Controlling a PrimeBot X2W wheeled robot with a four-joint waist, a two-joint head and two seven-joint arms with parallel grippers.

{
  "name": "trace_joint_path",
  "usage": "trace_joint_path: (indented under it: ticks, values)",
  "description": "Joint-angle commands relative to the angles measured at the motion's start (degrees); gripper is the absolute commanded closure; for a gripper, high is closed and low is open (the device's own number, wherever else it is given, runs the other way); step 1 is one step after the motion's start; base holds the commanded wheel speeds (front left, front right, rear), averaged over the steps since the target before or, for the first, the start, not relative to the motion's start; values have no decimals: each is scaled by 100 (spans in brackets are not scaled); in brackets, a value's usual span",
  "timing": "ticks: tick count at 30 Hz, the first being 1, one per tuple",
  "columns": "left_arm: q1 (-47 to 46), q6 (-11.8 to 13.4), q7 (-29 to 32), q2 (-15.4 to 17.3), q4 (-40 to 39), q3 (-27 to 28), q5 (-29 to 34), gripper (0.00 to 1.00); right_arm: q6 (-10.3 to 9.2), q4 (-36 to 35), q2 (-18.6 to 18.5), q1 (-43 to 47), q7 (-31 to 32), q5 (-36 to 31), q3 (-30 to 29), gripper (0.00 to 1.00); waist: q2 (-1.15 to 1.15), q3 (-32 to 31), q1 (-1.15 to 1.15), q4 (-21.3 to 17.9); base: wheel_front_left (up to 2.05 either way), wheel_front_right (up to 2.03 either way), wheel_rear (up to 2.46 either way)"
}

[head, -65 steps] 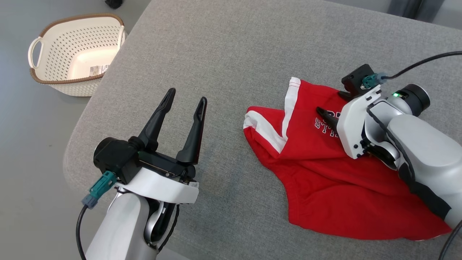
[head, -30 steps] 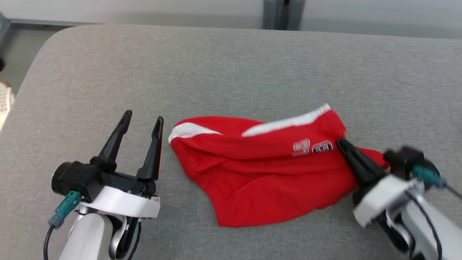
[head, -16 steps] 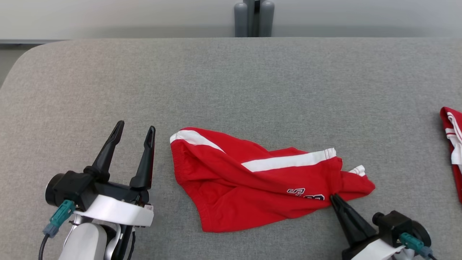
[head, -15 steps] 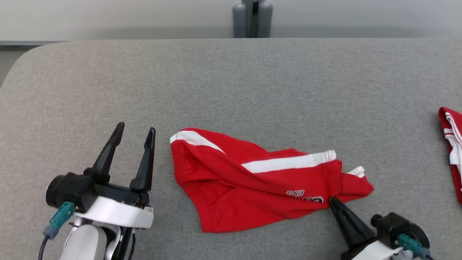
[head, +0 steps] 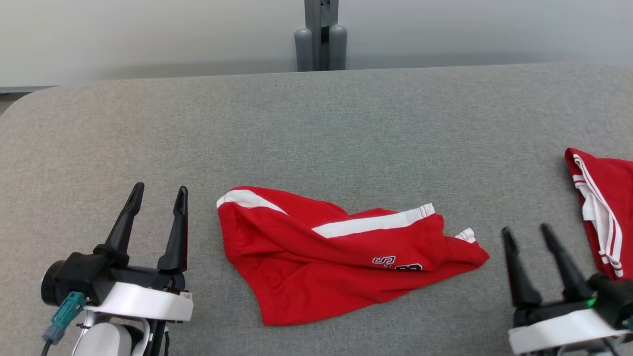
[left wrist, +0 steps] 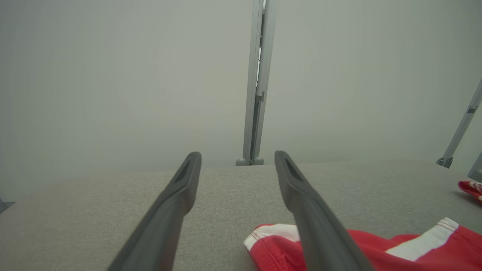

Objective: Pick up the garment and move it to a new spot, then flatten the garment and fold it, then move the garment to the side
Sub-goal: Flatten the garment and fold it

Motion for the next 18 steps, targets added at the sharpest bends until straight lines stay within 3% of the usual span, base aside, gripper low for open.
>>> trace_joint_path:
  ticks: [1,7,18]
  values:
    - [54,60,-16,35,-51,61,64,0,2,-309,83,-32,-30,-139,-288,0,0,-39,0,-55,0,0,0]
    - [165,193,7,119,-176,108,138,0,1,-1090,223,-217,342,-520,-819,0,0,-161,0,-132,0,0,0]
    - [690,449,354,196,-500,86,243,0,1,-1660,287,307,1317,-656,-541,0,0,-576,0,-177,0,0,0]
